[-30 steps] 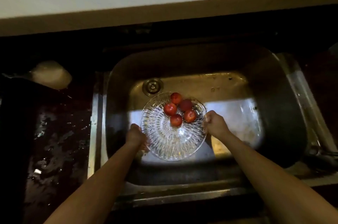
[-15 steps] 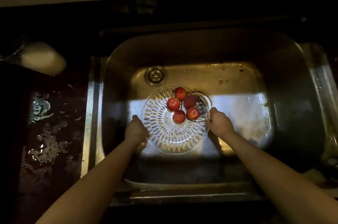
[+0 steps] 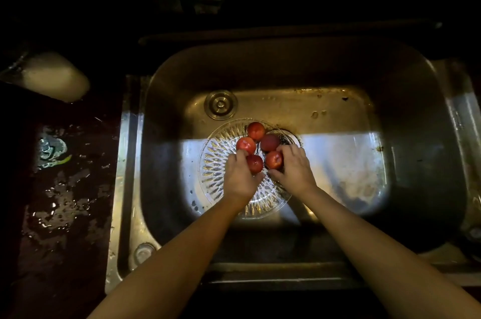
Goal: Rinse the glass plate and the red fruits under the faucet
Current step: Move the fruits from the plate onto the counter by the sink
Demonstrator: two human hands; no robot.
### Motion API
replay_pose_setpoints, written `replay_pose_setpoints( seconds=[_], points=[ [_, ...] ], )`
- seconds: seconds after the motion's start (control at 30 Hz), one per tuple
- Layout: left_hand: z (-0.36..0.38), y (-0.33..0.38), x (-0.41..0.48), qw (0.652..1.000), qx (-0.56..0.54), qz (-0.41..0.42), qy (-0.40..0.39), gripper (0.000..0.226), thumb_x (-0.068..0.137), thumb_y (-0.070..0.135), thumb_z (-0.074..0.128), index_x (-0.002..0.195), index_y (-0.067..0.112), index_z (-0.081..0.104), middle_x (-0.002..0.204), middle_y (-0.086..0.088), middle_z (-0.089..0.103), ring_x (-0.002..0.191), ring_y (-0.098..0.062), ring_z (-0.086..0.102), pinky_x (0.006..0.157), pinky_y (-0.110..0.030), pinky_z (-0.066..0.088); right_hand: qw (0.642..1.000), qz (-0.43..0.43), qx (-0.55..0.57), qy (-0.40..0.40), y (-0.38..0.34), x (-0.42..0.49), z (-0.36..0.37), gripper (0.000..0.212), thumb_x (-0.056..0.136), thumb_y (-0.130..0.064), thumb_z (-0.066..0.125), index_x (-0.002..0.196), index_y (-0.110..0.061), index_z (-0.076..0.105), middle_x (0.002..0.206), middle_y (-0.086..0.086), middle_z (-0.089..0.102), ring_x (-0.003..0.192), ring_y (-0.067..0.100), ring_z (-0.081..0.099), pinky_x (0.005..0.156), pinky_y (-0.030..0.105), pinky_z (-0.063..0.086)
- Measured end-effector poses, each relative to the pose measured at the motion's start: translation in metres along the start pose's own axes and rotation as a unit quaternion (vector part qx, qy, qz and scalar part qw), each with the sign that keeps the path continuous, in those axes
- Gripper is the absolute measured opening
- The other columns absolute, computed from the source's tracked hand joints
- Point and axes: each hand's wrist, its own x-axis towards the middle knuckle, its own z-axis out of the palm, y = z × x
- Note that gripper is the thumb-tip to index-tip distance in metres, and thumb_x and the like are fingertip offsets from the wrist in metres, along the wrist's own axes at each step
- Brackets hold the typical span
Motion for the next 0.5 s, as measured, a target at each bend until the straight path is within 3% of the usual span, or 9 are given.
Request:
replay_pose_setpoints(
  seconds=[0.5],
  points=[
    [0.0112,-0.0048,0.0023,0.999,-0.026,0.025,0.035,0.049,0.076,0.013,0.071,0.117,0.014,0.044,0.112,-0.006,0.059,0.104,-0.024,0.057,0.088,-0.038,0.048,0.999,-0.031,0.016,0.012,0.0005,-0.0022,-0.0008,0.046,0.073,-0.019,0.071,0.114,-0.015,0.051,0.117,0.006,0.051,0.113,0.024,0.042,0.095,0.032,0.034]
  ],
)
